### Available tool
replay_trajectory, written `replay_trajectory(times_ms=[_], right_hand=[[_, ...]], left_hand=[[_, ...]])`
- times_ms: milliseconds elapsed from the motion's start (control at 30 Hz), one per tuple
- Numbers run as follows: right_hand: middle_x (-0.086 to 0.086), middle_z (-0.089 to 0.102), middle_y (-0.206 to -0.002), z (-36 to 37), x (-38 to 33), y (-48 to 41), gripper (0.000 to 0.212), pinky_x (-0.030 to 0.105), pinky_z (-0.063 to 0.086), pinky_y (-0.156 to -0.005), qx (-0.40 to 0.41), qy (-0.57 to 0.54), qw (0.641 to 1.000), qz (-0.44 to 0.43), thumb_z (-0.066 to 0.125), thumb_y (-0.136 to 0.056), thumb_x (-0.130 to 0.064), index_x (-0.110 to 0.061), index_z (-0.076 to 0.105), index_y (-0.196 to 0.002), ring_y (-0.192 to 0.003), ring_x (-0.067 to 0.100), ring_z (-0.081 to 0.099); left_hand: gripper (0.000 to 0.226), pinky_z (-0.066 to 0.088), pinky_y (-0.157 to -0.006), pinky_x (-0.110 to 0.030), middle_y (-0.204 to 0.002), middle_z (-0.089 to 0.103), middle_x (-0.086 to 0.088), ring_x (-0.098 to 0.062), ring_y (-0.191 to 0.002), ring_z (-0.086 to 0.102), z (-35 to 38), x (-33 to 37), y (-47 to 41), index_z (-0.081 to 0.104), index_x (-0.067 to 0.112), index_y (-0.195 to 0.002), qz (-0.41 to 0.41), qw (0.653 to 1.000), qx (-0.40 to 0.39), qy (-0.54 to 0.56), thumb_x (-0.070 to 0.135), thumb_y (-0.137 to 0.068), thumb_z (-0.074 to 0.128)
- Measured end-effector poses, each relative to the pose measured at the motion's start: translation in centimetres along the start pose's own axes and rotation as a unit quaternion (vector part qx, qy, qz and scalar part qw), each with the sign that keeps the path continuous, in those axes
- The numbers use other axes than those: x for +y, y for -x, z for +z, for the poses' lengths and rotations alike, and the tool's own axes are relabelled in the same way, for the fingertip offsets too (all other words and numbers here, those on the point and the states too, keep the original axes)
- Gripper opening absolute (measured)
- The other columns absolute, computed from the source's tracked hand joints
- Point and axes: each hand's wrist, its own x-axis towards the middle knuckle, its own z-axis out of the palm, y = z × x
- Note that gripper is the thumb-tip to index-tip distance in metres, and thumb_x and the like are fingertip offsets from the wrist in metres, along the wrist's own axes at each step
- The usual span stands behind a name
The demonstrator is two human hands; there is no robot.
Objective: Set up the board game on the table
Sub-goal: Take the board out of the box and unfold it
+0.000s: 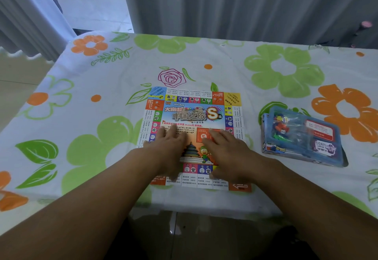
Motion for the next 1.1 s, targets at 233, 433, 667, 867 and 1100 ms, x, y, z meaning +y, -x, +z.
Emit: replay_trajectory(times_ms=[233,433,667,867,1100], right_hand=[[0.003,-0.006,-0.168,-0.6,-0.2,0.4,0.098,0.052,0.014,-0.124,0.016,-0.025,1.000,-0.001,0.072,-0.088,-0.044,-0.024,0.007,-0.159,-0.154,0.028,-0.006],[0.008,0.005,-0.168,-1.3,-0.1,0.9,0.085,0.051,0.021,-0.122,0.044,-0.066,0.996,0.029,0.065,-0.093,-0.044,-0.021,0.014,-0.156,-0.154,0.029,0.004],[0.008,0.030,-0.156,-2.4,0.1,2.0,0.062,0.047,0.038,-0.109,0.104,-0.098,0.987,0.072,0.061,-0.094,-0.043,-0.021,0.032,-0.144,-0.142,0.027,0.029],[0.006,0.047,-0.135,-3.1,1.7,3.5,0.055,0.046,0.047,-0.098,0.175,-0.127,0.971,0.100,0.063,-0.092,-0.039,-0.021,0.041,-0.138,-0.121,0.024,0.045],[0.008,0.051,-0.126,-3.6,4.3,5.5,0.042,0.041,0.048,-0.088,0.180,-0.130,0.966,0.131,0.061,-0.095,-0.035,-0.017,0.045,-0.130,-0.115,0.027,0.051]], left_hand=[[0.106,0.028,-0.113,-0.068,-0.164,0.002,-0.006,-0.039,-0.152,-0.003,-0.2,0.3,0.2,0.020,0.023,-0.152,0.006,1.000,0.011,-0.013,0.028,-0.070,0.087],[0.103,0.022,-0.121,-0.055,-0.167,-0.003,-0.010,-0.037,-0.153,-0.002,-1.9,1.0,0.8,0.011,0.019,-0.157,0.011,0.999,0.044,0.007,0.031,-0.081,0.079],[0.084,0.025,-0.118,-0.047,-0.164,0.014,-0.012,-0.035,-0.151,0.015,-3.4,3.7,1.3,0.025,0.017,-0.153,0.053,0.993,0.102,0.026,0.044,-0.088,0.071],[0.082,0.033,-0.116,-0.048,-0.156,0.029,-0.011,-0.033,-0.146,0.027,-3.7,5.9,0.8,0.027,0.018,-0.152,0.071,0.991,0.105,0.035,0.044,-0.088,0.070],[0.075,0.037,-0.113,-0.046,-0.153,0.033,-0.009,-0.030,-0.142,0.032,-3.3,7.3,0.2,0.032,0.017,-0.148,0.079,0.993,0.080,0.031,0.042,-0.088,0.071]])
